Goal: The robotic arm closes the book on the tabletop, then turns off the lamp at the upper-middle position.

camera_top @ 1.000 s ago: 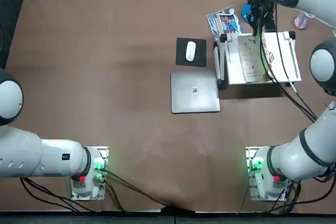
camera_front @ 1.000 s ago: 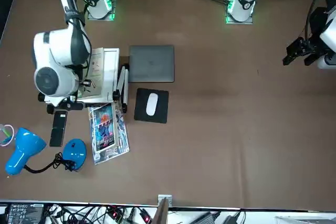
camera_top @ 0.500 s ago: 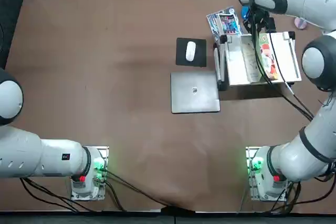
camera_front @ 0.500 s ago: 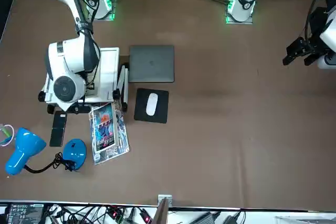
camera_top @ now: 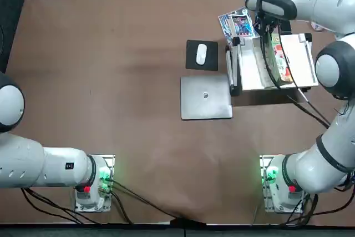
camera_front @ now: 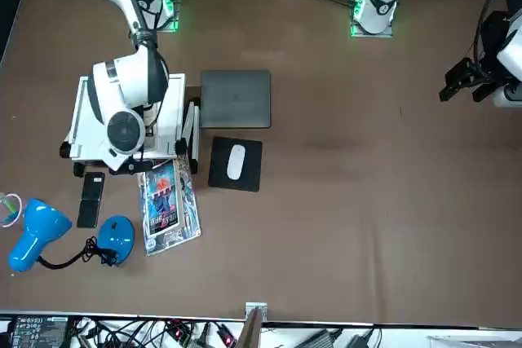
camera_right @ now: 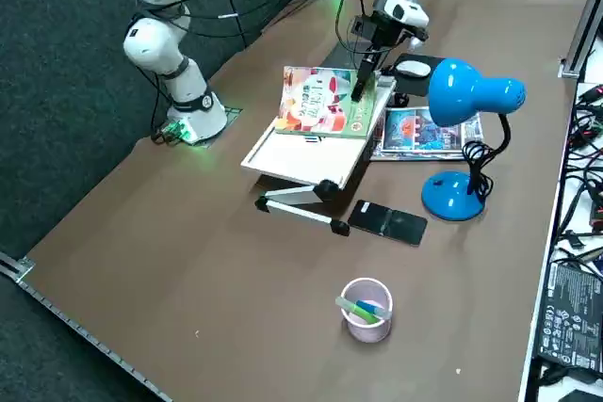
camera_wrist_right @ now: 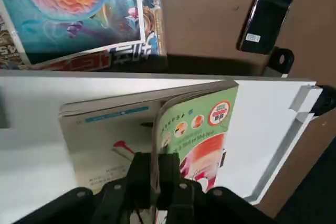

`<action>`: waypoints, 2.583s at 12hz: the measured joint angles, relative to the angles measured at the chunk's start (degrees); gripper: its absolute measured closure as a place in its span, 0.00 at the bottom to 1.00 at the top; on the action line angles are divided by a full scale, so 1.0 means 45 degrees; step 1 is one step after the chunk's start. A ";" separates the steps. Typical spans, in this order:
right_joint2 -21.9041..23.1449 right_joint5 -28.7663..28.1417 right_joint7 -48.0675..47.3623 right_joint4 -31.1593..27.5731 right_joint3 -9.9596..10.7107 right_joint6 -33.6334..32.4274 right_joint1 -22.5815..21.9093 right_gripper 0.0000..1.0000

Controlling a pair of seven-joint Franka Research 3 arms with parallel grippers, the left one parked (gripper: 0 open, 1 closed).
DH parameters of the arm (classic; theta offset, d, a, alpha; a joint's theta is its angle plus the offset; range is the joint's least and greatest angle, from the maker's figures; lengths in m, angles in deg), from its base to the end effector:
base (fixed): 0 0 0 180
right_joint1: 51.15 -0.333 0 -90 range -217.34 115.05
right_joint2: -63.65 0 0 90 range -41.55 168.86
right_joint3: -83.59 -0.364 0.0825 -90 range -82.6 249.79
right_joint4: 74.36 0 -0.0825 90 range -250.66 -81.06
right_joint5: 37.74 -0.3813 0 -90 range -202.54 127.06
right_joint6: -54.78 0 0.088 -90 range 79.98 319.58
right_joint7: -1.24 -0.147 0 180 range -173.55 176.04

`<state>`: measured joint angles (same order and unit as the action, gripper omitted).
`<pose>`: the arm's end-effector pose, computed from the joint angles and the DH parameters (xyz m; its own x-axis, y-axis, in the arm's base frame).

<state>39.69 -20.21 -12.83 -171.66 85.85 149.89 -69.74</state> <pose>0.5962 0.1335 0.3404 0.9295 0.0550 -0.3647 0.1998 -0.9062 0.3726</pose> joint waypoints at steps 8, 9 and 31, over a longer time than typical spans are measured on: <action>-0.0481 0.0491 -0.0025 0.0219 0.0004 0.0011 -0.0631 0.18; -0.0515 0.0490 -0.0025 0.0364 0.0004 0.0019 -0.0631 0.12; -0.1118 -0.4882 0.0742 0.3097 0.0337 0.2959 0.2238 0.98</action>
<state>34.66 -42.18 -9.49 -157.73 87.37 163.20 -59.67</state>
